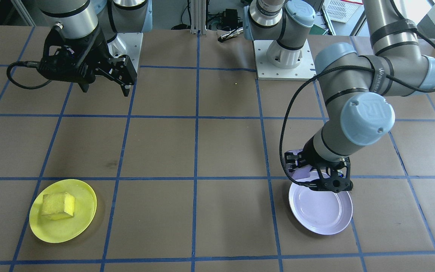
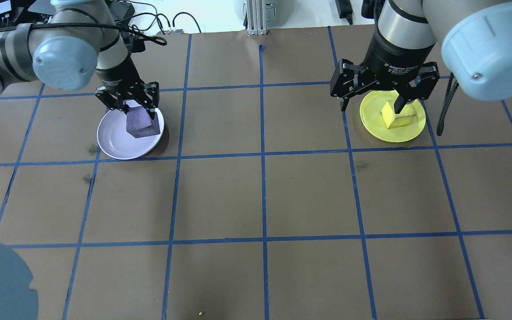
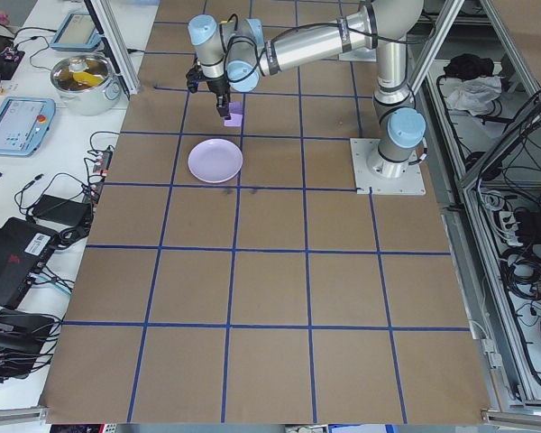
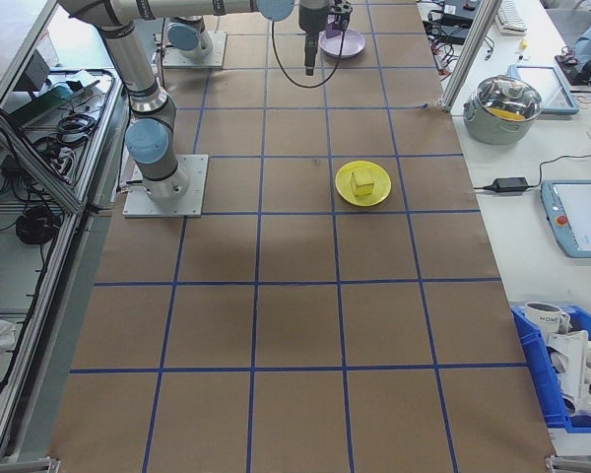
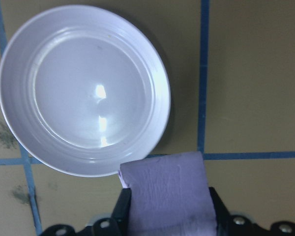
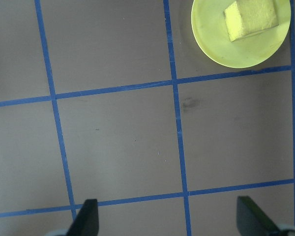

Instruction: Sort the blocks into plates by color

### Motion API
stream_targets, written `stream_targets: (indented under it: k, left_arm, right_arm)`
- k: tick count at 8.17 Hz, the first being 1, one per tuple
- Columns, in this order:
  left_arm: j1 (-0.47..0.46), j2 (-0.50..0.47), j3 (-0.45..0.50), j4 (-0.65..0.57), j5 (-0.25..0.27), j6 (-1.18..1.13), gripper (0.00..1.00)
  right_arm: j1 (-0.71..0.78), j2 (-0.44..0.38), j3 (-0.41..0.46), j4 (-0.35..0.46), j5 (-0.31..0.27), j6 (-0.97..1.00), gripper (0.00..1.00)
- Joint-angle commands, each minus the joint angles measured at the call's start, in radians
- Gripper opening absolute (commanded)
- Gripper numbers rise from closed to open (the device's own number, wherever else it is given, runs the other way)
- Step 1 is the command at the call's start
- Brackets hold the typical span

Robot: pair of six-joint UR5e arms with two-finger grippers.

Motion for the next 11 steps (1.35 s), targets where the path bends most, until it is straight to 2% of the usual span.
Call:
stream_targets:
  k: [1,4,5,7,9,11]
  left_arm:
    - [0.117,-0.075,0.021,0.107,0.004,0.185,0.0]
    - [0.133,-0.15,0.021,0.184,0.004,0.206,0.03]
    - [0.133,-0.155,0.021,0.185,0.002,0.206,0.25]
    - [0.133,-0.155,0.019,0.185,0.004,0.204,1.0]
    - [0.133,-0.14,0.021,0.177,0.011,0.203,1.0]
    - [0.113,-0.098,0.019,0.166,0.094,0.189,1.0]
  right_arm:
    - [0.0,0.0,0.0,0.0,0.0,0.0,1.0]
    - [0.0,0.0,0.0,0.0,0.0,0.0,1.0]
    - [0.0,0.0,0.0,0.0,0.0,0.0,1.0]
    - [0.0,0.0,0.0,0.0,0.0,0.001,1.0]
    - [0.0,0.0,0.0,0.0,-0.002,0.0,1.0]
    - [0.0,0.0,0.0,0.0,0.0,0.0,1.0]
